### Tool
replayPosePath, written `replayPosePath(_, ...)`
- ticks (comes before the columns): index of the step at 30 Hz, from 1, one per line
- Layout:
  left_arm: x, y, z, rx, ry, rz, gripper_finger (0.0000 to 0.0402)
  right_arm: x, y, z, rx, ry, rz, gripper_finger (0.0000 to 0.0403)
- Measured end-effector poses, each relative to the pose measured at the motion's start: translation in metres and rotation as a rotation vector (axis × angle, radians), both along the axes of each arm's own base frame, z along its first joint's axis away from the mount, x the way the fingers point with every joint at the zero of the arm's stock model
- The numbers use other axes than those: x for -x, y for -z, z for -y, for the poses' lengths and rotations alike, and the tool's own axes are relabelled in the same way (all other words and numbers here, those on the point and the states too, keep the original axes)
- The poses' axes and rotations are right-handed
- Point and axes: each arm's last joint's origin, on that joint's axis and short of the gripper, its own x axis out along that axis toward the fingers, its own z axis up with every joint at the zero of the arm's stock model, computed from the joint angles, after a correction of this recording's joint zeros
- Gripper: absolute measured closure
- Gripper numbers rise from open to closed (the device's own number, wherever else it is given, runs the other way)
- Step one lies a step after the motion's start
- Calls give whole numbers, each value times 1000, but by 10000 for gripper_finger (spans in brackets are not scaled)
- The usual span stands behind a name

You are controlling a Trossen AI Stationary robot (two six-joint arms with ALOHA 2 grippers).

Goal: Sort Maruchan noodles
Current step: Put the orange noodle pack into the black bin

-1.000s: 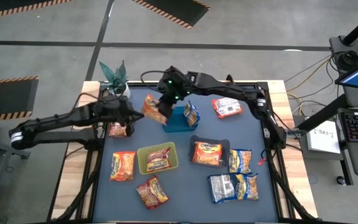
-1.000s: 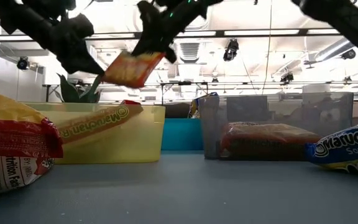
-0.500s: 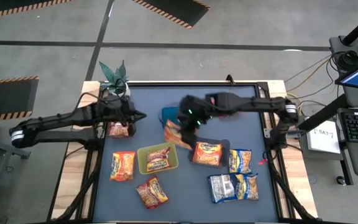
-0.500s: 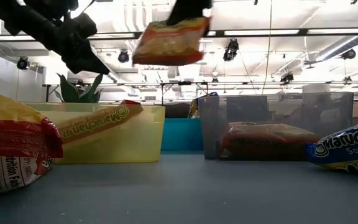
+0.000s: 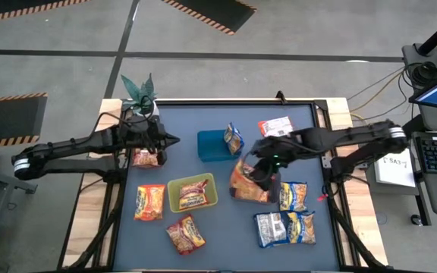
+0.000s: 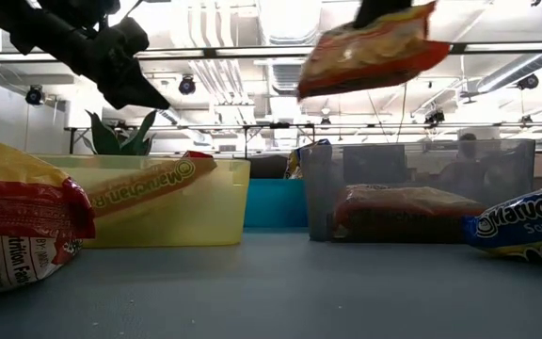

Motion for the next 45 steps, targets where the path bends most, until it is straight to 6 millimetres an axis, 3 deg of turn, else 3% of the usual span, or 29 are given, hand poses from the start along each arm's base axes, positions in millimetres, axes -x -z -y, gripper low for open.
replayPosePath(8,-2,-4,-1,-19,2,40,402,55,8,7,55,220,-33,331)
replayPosePath(16,-3,-4,-1,-22,2,50,402,71,44,9,86,208,-123,331)
replayPosePath(26,-9,-4,-3,-26,3,62,402,34,72,5,265,-8,-112,331)
replayPosePath(30,-11,-2,-4,-23,2,52,402,16,70,3,323,-84,-125,331)
replayPosePath(37,-13,1,-5,-16,2,35,402,-12,49,0,417,-184,-75,331)
replayPosePath(39,-14,2,-5,-15,2,30,402,-17,49,-1,496,-303,-107,331)
replayPosePath(45,-15,3,-5,-15,3,25,402,-18,59,-5,748,-892,-288,331)
